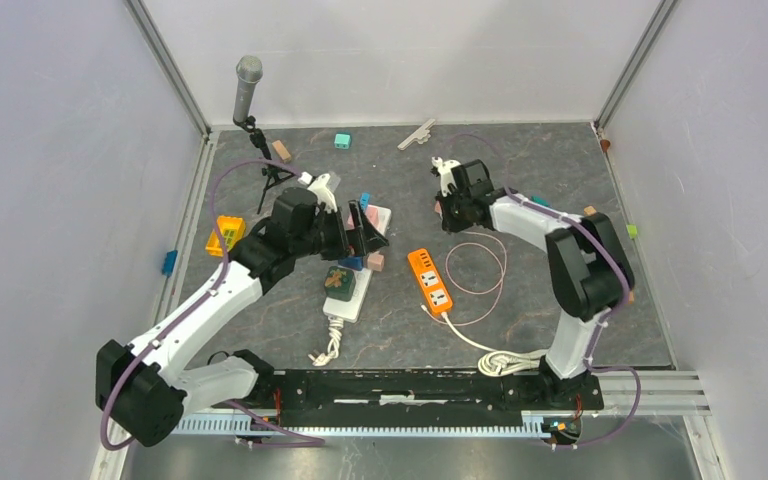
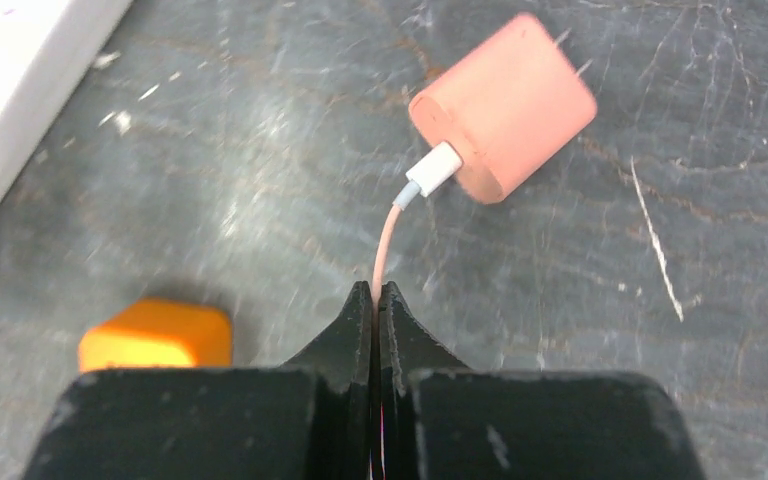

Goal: Insert the plug
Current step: Pick up the plug from the center of the board.

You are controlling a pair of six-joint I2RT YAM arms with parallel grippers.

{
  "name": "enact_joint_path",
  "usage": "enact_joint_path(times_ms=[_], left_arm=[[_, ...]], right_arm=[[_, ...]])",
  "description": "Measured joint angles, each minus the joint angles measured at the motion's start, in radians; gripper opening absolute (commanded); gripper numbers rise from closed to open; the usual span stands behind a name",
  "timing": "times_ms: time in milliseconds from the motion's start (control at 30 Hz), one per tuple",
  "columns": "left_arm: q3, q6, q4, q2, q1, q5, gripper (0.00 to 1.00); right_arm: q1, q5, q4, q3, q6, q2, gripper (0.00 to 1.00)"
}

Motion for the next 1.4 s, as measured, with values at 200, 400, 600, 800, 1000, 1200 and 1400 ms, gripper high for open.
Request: enact_joint_path(times_ms=[200,400,600,800,1000,1200,1400], left_arm=[[-0.103,-0.177,0.164,0.029,-0.009,0.084,1.00],[-0.117,-0.207,0.213,0.066,-0.089,0.086,1.00],[-0.026,-0.036,0.179,0.080,-0.148,0.080,0.99],[0.013,0.238,0.177,0.043,-0.149,0.102,0.98],[0.008,0.517,0.187,-0.008,-0.149,0.148,0.95],[0.008,0.787,0.198,0.008,-0.166,0.204,0.95],[0.017,0.988,0.198,0.087,-0.195,0.254,0.89]], right_arm=[[0.001,-0.089,-0.046,-0.072,-0.045,-0.206,0.00],[0.002,-0.178,-0.118,-0.074,-0.087,-0.380,0.00],[0.002,-0.270,-0.220,-0.073,-0.120,-0.505,0.00],[0.002,-0.375,-0.309,-0.073,-0.150,-0.597,0.00],[0.005,-0.480,-0.361,-0.073,-0.156,-0.655,0.00],[0.005,-0.593,-0.388,-0.073,-0.158,-0.662,0.00],[0.006,-0.679,-0.402,-0.073,-0.164,-0.663,0.00]])
